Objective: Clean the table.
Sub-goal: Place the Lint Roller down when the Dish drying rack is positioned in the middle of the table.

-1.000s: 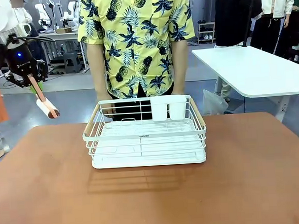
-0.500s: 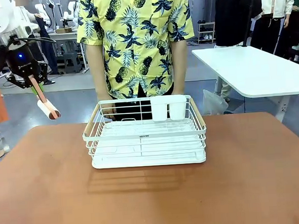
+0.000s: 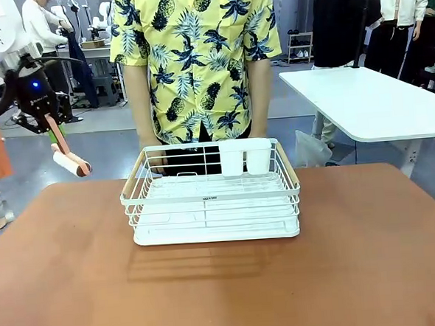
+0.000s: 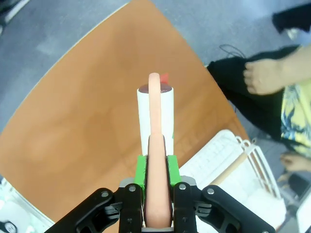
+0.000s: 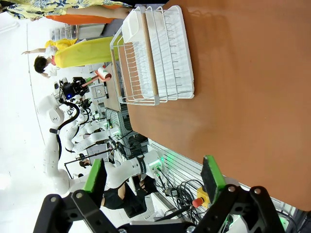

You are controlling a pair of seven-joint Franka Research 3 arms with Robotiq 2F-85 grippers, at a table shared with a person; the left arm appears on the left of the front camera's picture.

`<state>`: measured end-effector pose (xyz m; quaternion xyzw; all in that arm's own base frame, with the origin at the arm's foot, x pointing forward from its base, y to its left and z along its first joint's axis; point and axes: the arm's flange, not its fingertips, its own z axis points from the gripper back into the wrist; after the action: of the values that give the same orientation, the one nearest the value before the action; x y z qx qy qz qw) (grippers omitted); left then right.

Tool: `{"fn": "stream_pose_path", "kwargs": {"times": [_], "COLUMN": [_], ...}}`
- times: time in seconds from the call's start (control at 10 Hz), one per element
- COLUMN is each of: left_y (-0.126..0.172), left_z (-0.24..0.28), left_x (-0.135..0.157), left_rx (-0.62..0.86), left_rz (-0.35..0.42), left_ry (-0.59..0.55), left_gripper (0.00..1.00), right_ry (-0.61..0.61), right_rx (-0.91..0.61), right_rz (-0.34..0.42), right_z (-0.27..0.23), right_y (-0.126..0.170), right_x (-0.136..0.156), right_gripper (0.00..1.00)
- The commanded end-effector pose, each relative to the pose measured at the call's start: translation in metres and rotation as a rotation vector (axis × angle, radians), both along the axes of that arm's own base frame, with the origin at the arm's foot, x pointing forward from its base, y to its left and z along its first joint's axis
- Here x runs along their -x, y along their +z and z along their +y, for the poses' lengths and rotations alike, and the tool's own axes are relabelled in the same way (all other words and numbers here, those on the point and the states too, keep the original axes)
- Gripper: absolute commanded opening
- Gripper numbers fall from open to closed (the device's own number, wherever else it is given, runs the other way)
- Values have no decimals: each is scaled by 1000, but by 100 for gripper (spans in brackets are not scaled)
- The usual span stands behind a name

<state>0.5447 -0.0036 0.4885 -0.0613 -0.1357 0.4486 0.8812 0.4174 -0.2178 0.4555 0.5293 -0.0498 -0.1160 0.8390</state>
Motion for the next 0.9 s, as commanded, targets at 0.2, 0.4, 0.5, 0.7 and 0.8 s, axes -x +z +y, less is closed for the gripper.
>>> {"fn": "stream_pose_path", "kwargs": {"times": [0.2, 0.4, 0.5, 0.7, 0.8], "left_y": [-31, -55, -66, -85, -96], "left_z": [-12, -7, -6, -7, -9], "left_x": [38, 50, 55, 60, 62], "left_rx": [32, 104, 123, 192, 222], "left_rz": [-122, -175, -212, -244, -214], "left_ry": [337, 412, 426, 453, 450], "left_gripper": [19, 19, 19, 19, 19], "right_ry": [-7, -7, -7, -7, -7], "right_rx": [5, 5, 5, 5, 5], "right_rz": [-3, -3, -3, -3, -3], "right_z": [1, 1, 1, 1, 1], "right_y": [2, 2, 2, 2, 2], "right_x": [0, 0, 0, 0, 0], "right_gripper": [100, 100, 100, 100, 100]}}
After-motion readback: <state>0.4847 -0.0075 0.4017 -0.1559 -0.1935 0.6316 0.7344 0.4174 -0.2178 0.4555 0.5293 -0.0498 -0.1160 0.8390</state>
